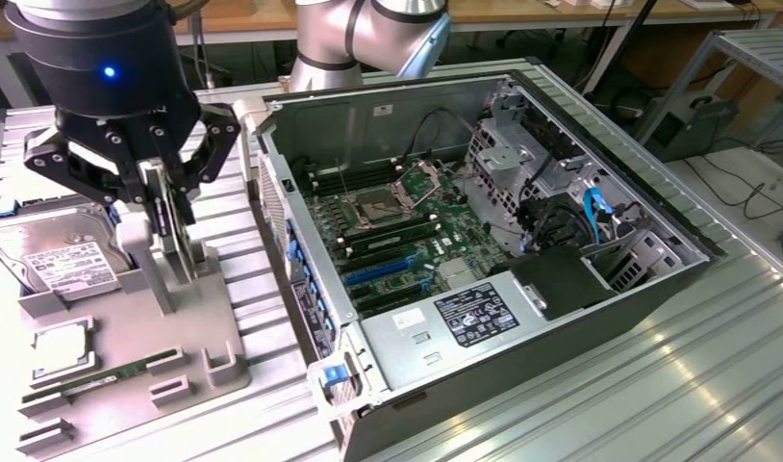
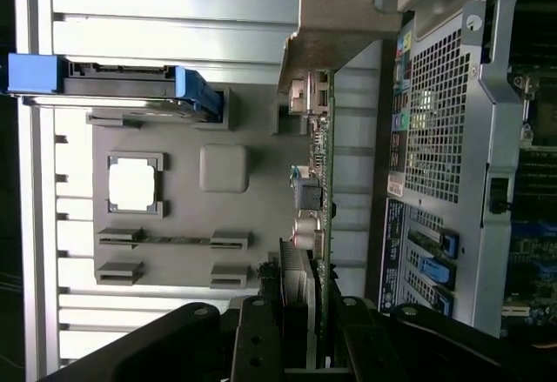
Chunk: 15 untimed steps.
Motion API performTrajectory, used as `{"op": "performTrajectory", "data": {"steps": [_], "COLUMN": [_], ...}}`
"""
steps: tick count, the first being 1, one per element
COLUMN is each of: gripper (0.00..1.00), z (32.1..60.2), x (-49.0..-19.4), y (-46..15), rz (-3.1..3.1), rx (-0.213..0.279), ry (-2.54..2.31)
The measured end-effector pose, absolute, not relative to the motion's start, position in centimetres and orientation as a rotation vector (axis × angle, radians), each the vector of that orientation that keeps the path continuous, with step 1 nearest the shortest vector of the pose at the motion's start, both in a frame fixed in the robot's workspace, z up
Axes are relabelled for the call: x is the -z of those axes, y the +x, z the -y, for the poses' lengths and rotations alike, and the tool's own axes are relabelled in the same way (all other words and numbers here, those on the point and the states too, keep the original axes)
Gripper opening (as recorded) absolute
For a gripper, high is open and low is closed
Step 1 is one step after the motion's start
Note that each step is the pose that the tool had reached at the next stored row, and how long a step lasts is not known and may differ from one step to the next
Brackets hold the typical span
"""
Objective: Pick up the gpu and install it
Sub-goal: 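Pick up the gpu and move the gpu toward the slot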
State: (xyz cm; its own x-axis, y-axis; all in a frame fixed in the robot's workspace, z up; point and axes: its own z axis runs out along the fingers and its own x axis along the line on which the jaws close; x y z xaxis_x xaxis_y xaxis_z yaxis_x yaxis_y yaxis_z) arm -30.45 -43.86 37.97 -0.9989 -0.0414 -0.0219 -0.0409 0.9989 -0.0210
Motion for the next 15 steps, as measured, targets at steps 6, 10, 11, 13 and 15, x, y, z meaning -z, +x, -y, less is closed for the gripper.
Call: {"op": "performTrajectory", "data": {"steps": [6,10,11,13,15], "gripper": [0.28,0.28,0.28,0.28,0.28], "z": [43.9,43.9,43.9,43.9,43.9], "x": [-39.0,-40.4,-40.7,-41.2,-41.5], "y": [-30.4,-30.4,-30.4,-30.4,-30.4], "rz": [-3.119,-3.119,-3.119,-3.12,-3.12], "rx": [0.032,0.032,0.032,0.032,0.032], "ry": [-0.064,-0.064,-0.064,-0.064,-0.064]}}
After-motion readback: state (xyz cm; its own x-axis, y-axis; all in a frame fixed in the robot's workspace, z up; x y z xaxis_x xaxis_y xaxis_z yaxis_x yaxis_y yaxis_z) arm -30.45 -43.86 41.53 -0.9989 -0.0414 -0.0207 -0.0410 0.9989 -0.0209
